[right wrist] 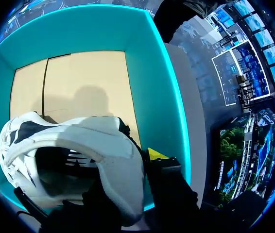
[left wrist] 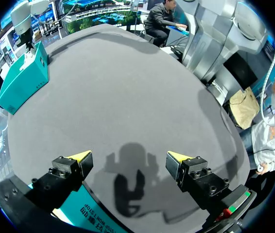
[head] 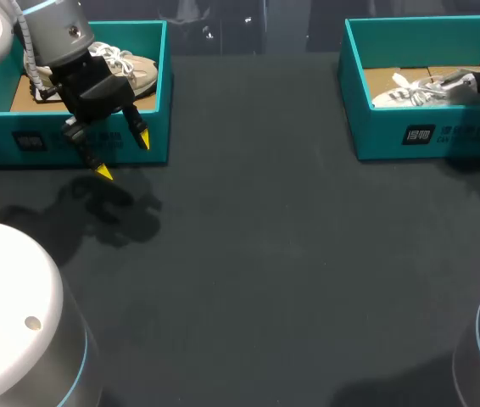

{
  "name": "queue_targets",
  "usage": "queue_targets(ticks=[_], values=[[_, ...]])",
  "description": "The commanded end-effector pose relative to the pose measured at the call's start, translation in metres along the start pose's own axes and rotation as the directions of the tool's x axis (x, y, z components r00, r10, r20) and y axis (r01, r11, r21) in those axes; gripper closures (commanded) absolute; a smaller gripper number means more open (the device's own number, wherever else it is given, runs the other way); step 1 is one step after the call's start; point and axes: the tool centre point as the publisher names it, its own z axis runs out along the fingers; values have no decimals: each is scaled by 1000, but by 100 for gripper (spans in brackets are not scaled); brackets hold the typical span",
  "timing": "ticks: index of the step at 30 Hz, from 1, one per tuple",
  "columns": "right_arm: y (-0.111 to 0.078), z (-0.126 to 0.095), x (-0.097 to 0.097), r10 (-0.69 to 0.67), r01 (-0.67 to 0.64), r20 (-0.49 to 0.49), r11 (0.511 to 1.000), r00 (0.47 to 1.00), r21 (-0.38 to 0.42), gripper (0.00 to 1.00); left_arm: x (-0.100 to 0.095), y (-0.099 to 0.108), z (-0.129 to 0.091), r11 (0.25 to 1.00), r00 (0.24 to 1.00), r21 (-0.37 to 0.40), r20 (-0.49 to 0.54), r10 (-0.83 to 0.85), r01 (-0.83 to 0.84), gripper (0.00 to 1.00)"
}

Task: Take the shoe out of the shoebox, open the shoe tongue, remove and reinsert the insole, then place the shoe into the shoebox

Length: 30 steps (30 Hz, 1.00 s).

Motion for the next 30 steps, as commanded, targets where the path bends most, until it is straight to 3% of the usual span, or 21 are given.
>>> queue_targets(ticks=[1, 30], values=[[3, 6, 2, 1, -1, -3, 1000, 1000, 5, 100, 0, 0, -1, 1000, 1000, -2, -1, 1, -1, 0], [7, 42, 7, -26, 29, -89, 999, 996, 33, 100, 0, 0, -1, 1000, 1000, -2, -1, 1, -1, 0]])
